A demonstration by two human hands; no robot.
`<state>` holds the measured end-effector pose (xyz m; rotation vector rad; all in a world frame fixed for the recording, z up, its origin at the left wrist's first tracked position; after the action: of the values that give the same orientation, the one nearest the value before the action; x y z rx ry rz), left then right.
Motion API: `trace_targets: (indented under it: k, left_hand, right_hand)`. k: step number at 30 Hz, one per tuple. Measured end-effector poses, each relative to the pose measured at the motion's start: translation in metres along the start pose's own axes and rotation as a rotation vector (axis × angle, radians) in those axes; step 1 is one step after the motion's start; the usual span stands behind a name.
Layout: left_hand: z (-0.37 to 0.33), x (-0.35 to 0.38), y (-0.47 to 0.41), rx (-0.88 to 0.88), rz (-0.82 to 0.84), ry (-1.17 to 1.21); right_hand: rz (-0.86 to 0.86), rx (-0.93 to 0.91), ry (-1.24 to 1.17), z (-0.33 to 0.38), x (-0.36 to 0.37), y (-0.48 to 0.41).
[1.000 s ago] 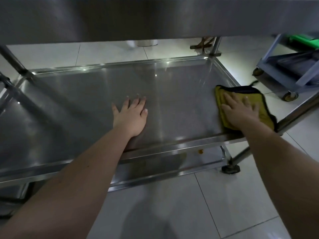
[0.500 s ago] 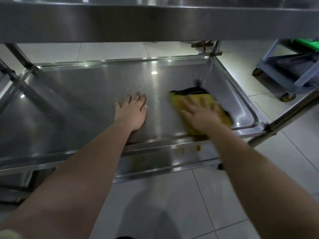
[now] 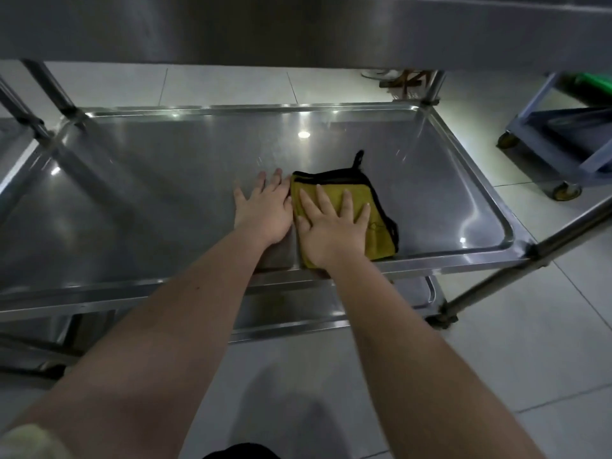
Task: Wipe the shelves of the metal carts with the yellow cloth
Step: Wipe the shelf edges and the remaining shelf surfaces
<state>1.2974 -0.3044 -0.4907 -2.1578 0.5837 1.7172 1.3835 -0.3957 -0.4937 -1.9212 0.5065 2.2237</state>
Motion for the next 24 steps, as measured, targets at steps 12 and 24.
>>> trace_targets:
  k: [12, 24]
  left_hand:
    - [0.212, -0.049, 0.033, -0.19, 0.063, -0.122]
    - [0.221, -0.045, 0.04, -0.18, 0.025, -0.155]
  right_hand:
    - [-0.014, 0.023, -0.006, 0.004, 0.001, 0.001]
    - [0.052, -0.023, -0.021, 0.185, 0.023, 0.004]
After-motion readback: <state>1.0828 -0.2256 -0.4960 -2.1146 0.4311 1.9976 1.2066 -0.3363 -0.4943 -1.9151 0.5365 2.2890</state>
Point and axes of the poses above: each hand's wrist, its own y-axis away from the middle knuckle, its own x-axis out of the palm, z = x × y, the point moved 9 cm from there along -y, towards the middle knuckle, and after that the axes turned 2 degrees about -x, right-handed, at the moved point
